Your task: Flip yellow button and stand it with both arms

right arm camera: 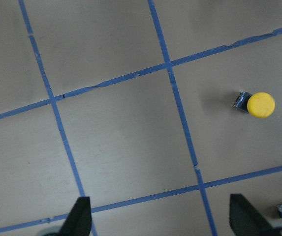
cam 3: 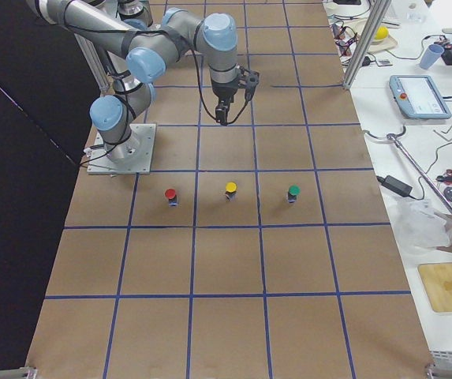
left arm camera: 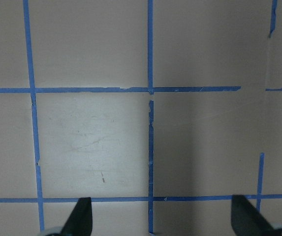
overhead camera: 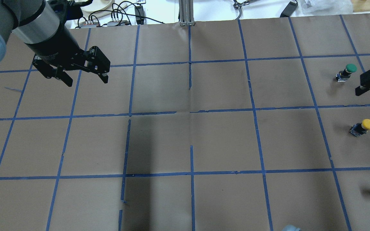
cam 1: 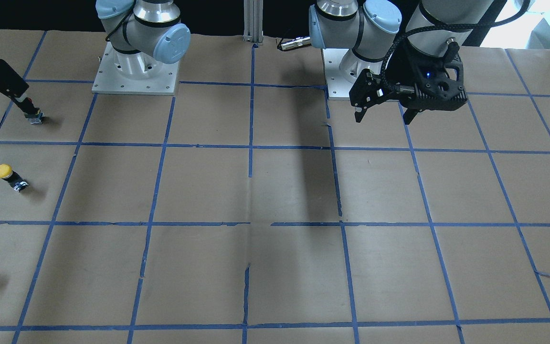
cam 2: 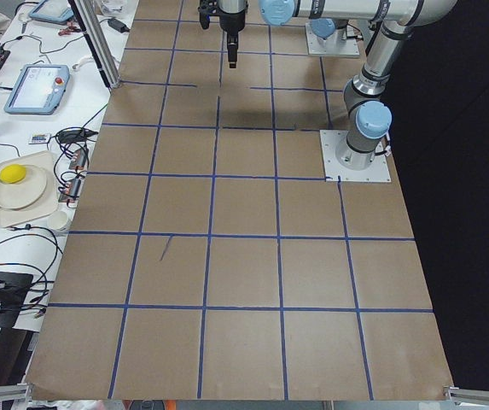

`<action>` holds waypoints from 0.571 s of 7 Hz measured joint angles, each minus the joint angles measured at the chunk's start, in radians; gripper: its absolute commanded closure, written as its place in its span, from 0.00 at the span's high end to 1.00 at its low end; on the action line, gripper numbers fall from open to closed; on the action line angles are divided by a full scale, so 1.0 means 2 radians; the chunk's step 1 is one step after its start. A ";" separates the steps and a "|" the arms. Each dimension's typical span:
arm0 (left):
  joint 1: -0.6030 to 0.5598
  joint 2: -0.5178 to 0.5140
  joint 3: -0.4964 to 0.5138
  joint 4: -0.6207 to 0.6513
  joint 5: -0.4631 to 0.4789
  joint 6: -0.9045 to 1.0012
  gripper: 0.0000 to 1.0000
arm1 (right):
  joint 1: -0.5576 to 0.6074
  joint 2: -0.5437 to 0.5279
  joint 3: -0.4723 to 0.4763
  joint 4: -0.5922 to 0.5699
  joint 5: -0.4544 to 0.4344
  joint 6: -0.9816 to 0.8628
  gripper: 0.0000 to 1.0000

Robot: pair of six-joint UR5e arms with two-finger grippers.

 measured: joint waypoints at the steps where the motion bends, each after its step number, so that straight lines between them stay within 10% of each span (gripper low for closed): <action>1: 0.000 0.000 0.000 0.000 0.000 0.000 1.00 | 0.042 0.001 -0.007 0.004 -0.005 0.058 1.00; 4: 0.000 0.000 0.001 0.001 0.002 0.000 1.00 | 0.143 0.007 -0.057 0.053 -0.024 0.151 1.00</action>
